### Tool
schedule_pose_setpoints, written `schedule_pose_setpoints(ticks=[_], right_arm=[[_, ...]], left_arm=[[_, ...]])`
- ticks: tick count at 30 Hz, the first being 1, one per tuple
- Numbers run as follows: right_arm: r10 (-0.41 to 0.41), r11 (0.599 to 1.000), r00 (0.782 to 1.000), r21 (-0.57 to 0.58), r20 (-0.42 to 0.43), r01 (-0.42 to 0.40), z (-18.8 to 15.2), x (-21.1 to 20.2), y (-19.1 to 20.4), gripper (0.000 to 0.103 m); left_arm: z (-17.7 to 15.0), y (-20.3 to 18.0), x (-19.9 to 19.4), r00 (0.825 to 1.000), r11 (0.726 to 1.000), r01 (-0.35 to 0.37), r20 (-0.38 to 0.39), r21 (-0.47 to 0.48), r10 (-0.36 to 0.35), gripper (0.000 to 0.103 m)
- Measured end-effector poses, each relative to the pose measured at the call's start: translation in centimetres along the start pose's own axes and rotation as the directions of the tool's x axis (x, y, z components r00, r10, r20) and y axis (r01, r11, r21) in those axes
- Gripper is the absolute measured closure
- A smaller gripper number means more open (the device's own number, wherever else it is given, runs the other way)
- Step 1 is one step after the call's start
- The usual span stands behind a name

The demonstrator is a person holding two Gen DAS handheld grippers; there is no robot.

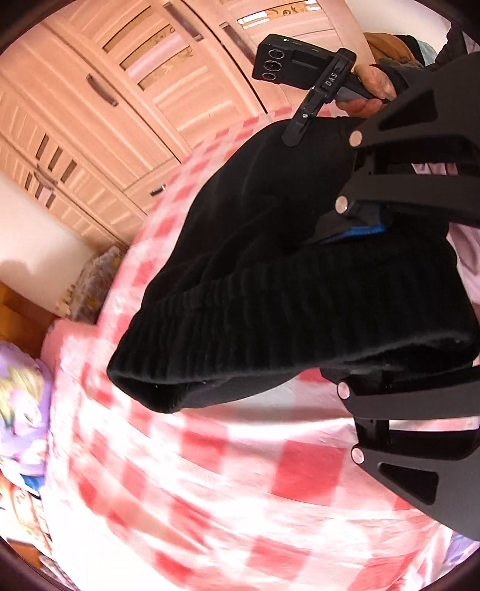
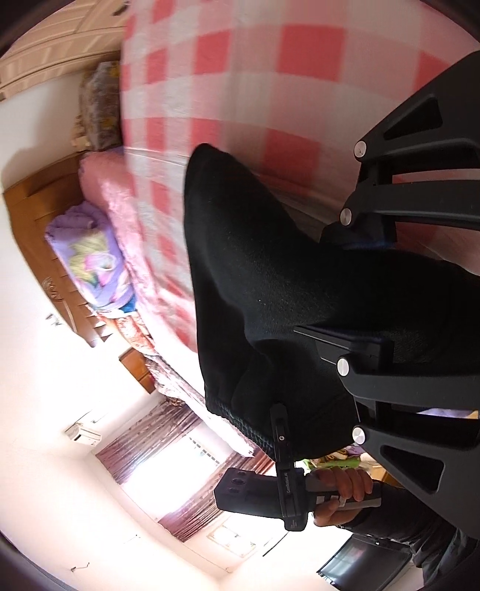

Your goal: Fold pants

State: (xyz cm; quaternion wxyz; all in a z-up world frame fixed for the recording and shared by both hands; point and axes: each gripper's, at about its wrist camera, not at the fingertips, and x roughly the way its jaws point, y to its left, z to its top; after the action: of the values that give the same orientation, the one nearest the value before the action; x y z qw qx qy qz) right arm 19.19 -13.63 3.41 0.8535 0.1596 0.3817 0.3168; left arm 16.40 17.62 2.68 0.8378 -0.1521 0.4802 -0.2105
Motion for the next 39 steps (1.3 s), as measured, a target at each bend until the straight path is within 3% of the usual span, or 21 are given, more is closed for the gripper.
schedule_pose_setpoints(ticks=[5, 11, 15, 17, 18, 19, 20, 21, 22, 24, 25, 26, 28, 30, 32, 34, 37, 38, 39], right_arm=[[-0.056, 0.998, 0.997, -0.030, 0.061, 0.057, 3.9, -2.4, -1.4, 0.070], [-0.191, 0.981, 0.978, -0.020, 0.089, 0.193, 9.3, -3.2, -5.0, 0.070], [-0.230, 0.973, 0.970, 0.047, 0.078, 0.227, 9.5, -3.9, -8.6, 0.070], [-0.254, 0.965, 0.967, 0.078, 0.031, 0.250, 8.6, -3.0, -11.5, 0.069], [-0.280, 0.958, 0.960, 0.067, 0.000, 0.279, 8.0, -2.2, -12.5, 0.069], [-0.338, 0.938, 0.939, 0.056, -0.062, 0.342, 7.1, -0.8, -13.9, 0.062], [-0.375, 0.922, 0.921, 0.063, -0.106, 0.383, 6.1, 0.2, -15.3, 0.046], [-0.362, 0.925, 0.928, 0.090, -0.086, 0.369, 5.7, 0.0, -15.8, 0.039], [-0.353, 0.926, 0.934, 0.124, -0.048, 0.356, 5.4, -1.0, -16.3, 0.029], [-0.384, 0.916, 0.923, 0.139, 0.032, 0.376, 5.1, -3.2, -15.9, 0.028], [-0.392, 0.915, 0.918, 0.131, 0.065, 0.382, 5.0, -4.1, -15.5, 0.028], [-0.418, 0.907, 0.901, 0.117, 0.116, 0.405, 4.8, -5.4, -14.5, 0.027], [-0.422, 0.907, 0.890, 0.073, 0.171, 0.415, 4.2, -6.4, -12.2, 0.027], [-0.407, 0.910, 0.891, 0.002, 0.201, 0.415, 3.3, -6.2, -9.4, 0.026], [-0.425, 0.891, 0.878, -0.067, 0.222, 0.449, 2.5, -5.3, -7.3, 0.025], [-0.476, 0.841, 0.848, -0.162, 0.235, 0.517, 1.1, -3.1, -5.1, 0.017], [-0.581, 0.746, 0.803, -0.310, 0.128, 0.589, -2.0, 1.6, -4.8, 0.014], [-0.587, 0.728, 0.796, -0.335, 0.147, 0.598, -2.9, 1.9, -4.7, 0.014], [-0.580, 0.723, 0.799, -0.351, 0.160, 0.595, -3.4, 1.6, -4.5, 0.014]], left_arm=[[4.1, -3.0, 0.4, 0.999, 0.998, 0.021, 0.044, 0.058, -0.023, 0.057], [10.1, -6.3, 5.2, 0.997, 0.996, 0.037, 0.068, 0.075, -0.043, 0.057], [11.8, -7.3, 10.0, 0.995, 0.994, 0.100, 0.024, 0.035, -0.101, 0.057], [11.5, -7.2, 12.8, 0.993, 0.993, 0.116, -0.008, 0.025, -0.116, 0.055], [11.1, -6.9, 14.7, 0.995, 0.995, 0.097, -0.039, 0.020, -0.096, 0.052], [10.8, -6.4, 16.8, 0.996, 0.998, 0.055, -0.077, 0.012, -0.054, 0.038], [10.3, -5.9, 18.2, 0.996, 1.000, 0.003, -0.087, 0.019, -0.001, 0.028], [9.9, -5.4, 18.6, 0.997, 1.000, 0.008, -0.075, 0.019, -0.007, 0.017], [9.7, -4.6, 18.3, 0.998, 0.999, 0.047, -0.051, -0.010, -0.047, 0.016], [9.5, -3.7, 16.6, 0.998, 0.997, 0.064, 0.006, -0.046, -0.064, 0.016], [9.5, -3.4, 15.1, 0.998, 0.998, 0.033, 0.060, -0.056, -0.030, 0.016], [9.4, -3.2, 13.1, 0.989, 0.997, -0.024, 0.141, -0.074, 0.034, 0.016], [8.6, -4.3, 9.1, 0.945, 0.992, -0.109, 0.303, -0.071, 0.126, 0.016], [7.5, -7.5, 7.2, 0.925, 0.991, -0.129, 0.365, 0.045, 0.104, 0.016], [6.0, -12.4, 7.3, 0.916, 0.955, -0.201, 0.389, 0.220, 0.103, 0.015], [4.7, -16.3, 9.3, 0.925, 0.892, -0.257, 0.361, 0.373, 0.116, 0.014], [2.6, -17.5, 15.1, 0.929, 0.809, -0.355, 0.273, 0.468, 0.250, 0.014], [2.0, -17.1, 16.3, 0.923, 0.792, -0.375, 0.270, 0.481, 0.274, 0.012], [1.2, -16.9, 16.2, 0.917, 0.789, -0.380, 0.307, 0.483, 0.253, 0.012]])
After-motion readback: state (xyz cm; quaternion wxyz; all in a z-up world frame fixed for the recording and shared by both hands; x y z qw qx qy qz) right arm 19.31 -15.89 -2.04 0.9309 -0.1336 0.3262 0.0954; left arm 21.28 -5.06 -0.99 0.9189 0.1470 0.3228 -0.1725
